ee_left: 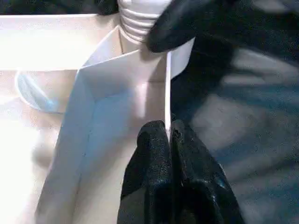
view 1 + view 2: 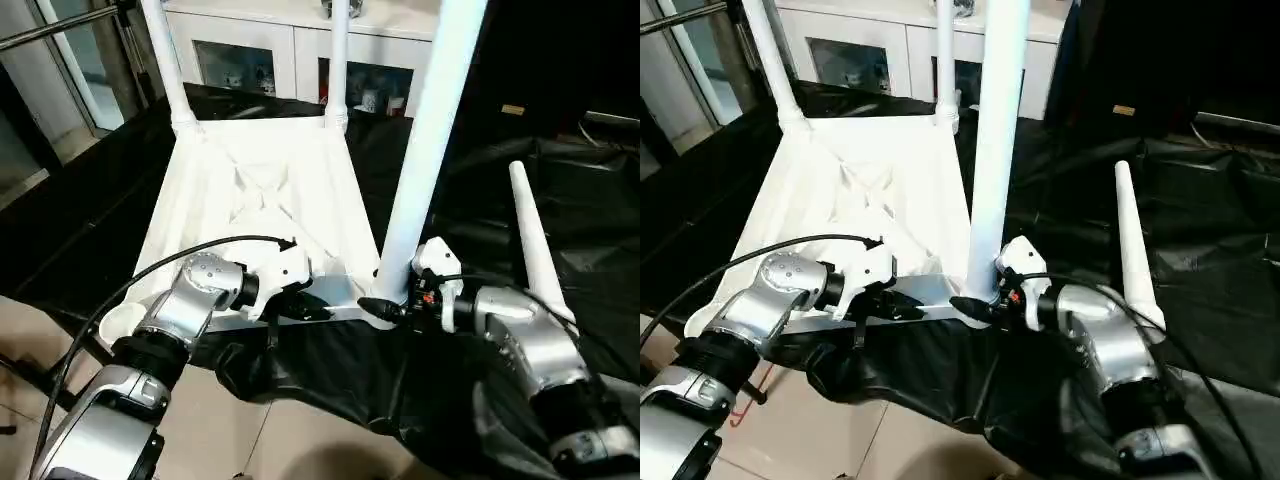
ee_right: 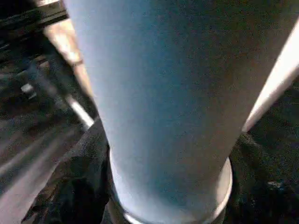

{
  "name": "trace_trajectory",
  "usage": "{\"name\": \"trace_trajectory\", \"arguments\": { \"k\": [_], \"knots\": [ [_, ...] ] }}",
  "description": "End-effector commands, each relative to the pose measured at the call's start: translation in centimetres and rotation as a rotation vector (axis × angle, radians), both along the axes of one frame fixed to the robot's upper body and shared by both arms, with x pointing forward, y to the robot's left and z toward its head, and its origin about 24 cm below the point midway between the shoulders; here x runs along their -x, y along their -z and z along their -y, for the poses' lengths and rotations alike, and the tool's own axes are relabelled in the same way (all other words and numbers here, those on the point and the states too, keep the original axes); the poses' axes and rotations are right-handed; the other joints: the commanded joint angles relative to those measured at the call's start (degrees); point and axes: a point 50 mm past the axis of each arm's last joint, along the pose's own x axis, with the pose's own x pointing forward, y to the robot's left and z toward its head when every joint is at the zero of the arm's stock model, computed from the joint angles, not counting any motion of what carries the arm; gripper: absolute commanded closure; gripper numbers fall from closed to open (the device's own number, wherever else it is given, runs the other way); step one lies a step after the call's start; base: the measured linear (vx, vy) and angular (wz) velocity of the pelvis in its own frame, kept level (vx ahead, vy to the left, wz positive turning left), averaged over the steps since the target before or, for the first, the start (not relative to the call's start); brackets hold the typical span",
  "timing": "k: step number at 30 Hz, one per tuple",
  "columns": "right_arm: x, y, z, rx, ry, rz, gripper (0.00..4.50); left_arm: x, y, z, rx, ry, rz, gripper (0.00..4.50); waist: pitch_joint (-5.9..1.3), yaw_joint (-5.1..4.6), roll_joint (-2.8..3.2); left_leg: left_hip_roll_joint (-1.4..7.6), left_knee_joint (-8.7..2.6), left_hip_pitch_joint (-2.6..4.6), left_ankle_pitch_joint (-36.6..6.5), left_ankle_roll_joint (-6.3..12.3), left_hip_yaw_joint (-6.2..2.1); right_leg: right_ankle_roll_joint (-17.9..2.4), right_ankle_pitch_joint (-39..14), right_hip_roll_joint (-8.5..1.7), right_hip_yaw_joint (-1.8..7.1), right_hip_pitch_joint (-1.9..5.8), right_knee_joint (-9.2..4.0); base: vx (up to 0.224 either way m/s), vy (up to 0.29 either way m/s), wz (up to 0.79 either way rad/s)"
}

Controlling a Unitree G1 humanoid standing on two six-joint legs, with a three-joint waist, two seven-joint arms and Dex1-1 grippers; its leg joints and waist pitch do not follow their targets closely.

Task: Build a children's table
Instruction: Rotate leg to tighten

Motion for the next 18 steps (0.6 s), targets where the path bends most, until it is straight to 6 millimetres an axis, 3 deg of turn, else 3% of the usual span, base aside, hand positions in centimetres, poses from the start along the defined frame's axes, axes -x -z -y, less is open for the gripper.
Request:
{"name": "trace_trajectory", "arguments": {
  "k": [1,3,5,8,10,13,18],
  "knots": [
    [-0.6,1.7,-2.6,0.006,0.145,-0.055,1.75,-1.4,-1.4,3.1,0.054,-0.075,0.070,4.50,-3.25,-0.78,-0.53,0.87,-4.43,0.20,-13.3,1.50,-0.17,-8.6,-26.9,-3.08,2.44,2.66,-4.72,0.000,0.000,0.00],
    [-1.0,2.1,-3.0,-0.009,0.245,-0.072,1.76,-1.9,-1.5,3.7,0.056,-0.128,0.082,4.50,-3.11,-1.16,-0.67,0.69,-4.40,0.11,-14.4,1.45,-0.36,-6.9,-30.4,-3.17,2.20,2.79,-5.37,0.000,0.000,0.00],
    [-1.6,2.4,-3.4,-0.020,0.360,-0.094,1.76,-2.4,-1.7,4.6,0.066,-0.193,0.095,4.50,-3.05,-1.53,-0.42,0.48,-4.16,0.45,-15.4,1.53,-0.25,-6.1,-32.7,-3.12,2.09,2.21,-5.95,0.000,0.000,0.00],
    [-2.3,2.6,-4.4,-0.048,0.501,-0.126,1.76,-3.0,-2.1,6.1,0.090,-0.271,0.106,4.50,-3.12,-1.63,-0.31,0.32,-4.11,0.46,-15.5,1.99,-0.35,-5.6,-33.0,-3.07,1.88,2.18,-6.18,0.000,0.000,0.00],
    [-2.5,2.2,-5.4,-0.046,0.481,-0.093,1.76,-3.0,-2.2,7.0,0.100,-0.278,0.118,4.50,-3.26,-1.68,-0.42,0.39,-4.15,0.36,-14.9,2.37,-0.30,-5.9,-31.3,-2.96,1.90,2.24,-6.16,0.000,0.000,0.00],
    [-2.6,1.7,-6.3,-0.040,0.425,-0.036,1.06,-2.7,-2.3,7.5,0.110,-0.247,0.119,4.50,-3.38,-1.64,-0.39,0.54,-4.29,-0.16,-14.4,3.29,-0.30,-7.0,-28.2,-2.98,2.06,2.57,-5.59,0.000,0.000,0.00],
    [-2.6,0.9,-6.6,-0.067,0.316,0.001,0.68,-2.0,-2.0,7.4,0.120,-0.143,0.116,4.50,-3.50,-1.62,-0.42,0.72,-4.36,-0.32,-13.3,4.11,-0.28,-8.5,-25.0,-3.05,2.35,2.78,-5.08,0.000,0.000,0.00]
  ]
}}
